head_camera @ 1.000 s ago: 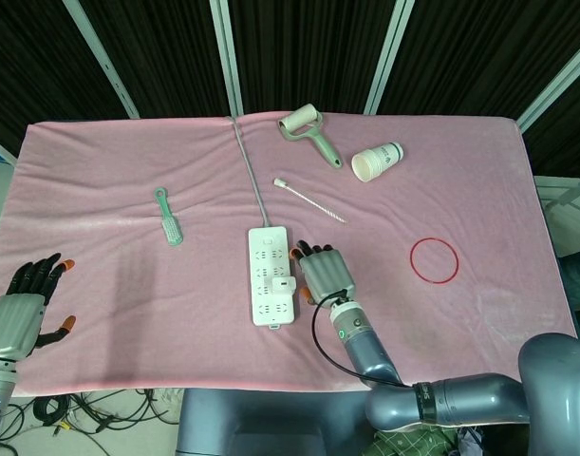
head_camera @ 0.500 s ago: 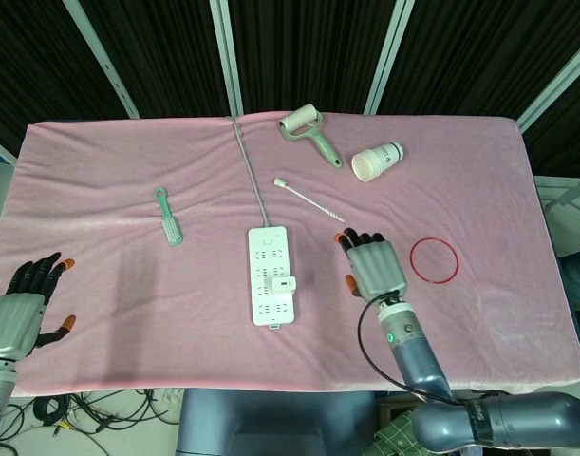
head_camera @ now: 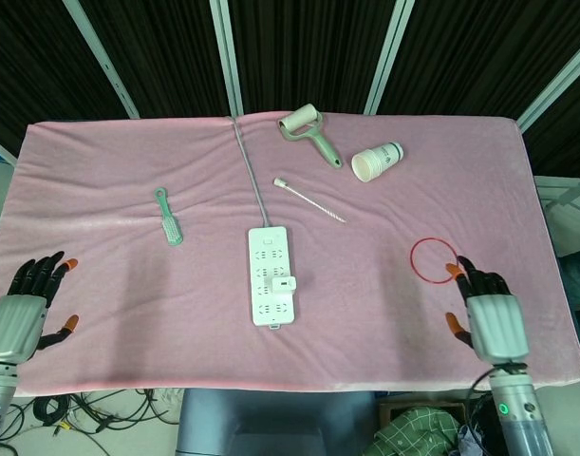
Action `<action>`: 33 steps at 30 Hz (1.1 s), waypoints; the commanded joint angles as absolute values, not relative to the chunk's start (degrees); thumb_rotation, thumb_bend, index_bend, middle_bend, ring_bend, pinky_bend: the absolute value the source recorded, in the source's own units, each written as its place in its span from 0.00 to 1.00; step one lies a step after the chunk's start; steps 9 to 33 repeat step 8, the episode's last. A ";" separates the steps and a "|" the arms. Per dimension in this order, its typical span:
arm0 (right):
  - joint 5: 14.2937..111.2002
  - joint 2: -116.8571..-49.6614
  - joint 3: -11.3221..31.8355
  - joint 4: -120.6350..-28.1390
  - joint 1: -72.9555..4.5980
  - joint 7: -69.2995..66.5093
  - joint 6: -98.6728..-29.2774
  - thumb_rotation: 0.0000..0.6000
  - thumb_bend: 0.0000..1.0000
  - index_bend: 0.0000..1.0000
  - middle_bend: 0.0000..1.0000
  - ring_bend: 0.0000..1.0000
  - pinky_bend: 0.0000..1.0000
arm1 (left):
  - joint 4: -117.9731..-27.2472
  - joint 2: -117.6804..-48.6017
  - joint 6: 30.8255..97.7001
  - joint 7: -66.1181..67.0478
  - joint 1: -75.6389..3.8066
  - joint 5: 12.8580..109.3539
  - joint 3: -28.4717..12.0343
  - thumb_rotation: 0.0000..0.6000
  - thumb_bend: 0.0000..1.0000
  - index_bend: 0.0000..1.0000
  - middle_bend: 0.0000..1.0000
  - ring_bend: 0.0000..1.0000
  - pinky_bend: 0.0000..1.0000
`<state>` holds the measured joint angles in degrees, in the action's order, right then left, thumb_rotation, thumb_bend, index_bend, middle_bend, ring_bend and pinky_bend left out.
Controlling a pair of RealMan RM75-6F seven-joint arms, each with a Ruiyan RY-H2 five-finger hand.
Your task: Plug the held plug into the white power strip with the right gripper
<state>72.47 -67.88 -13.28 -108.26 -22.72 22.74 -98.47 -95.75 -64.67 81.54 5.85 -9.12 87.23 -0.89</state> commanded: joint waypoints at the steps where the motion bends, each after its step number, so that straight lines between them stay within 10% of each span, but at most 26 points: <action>1: 76.38 -68.94 -15.33 -101.30 -16.80 17.71 -103.06 1.00 0.18 0.18 0.11 0.25 0.23 | -96.43 -64.51 82.22 6.40 -8.90 88.30 -0.53 1.00 0.30 0.09 0.00 0.00 0.00; 33: 76.64 -70.47 -13.00 -93.63 -13.36 11.41 -102.35 1.00 0.18 0.18 0.11 0.25 0.23 | -97.94 -64.40 83.71 8.32 -8.34 91.08 0.47 1.00 0.30 0.09 0.00 0.00 0.00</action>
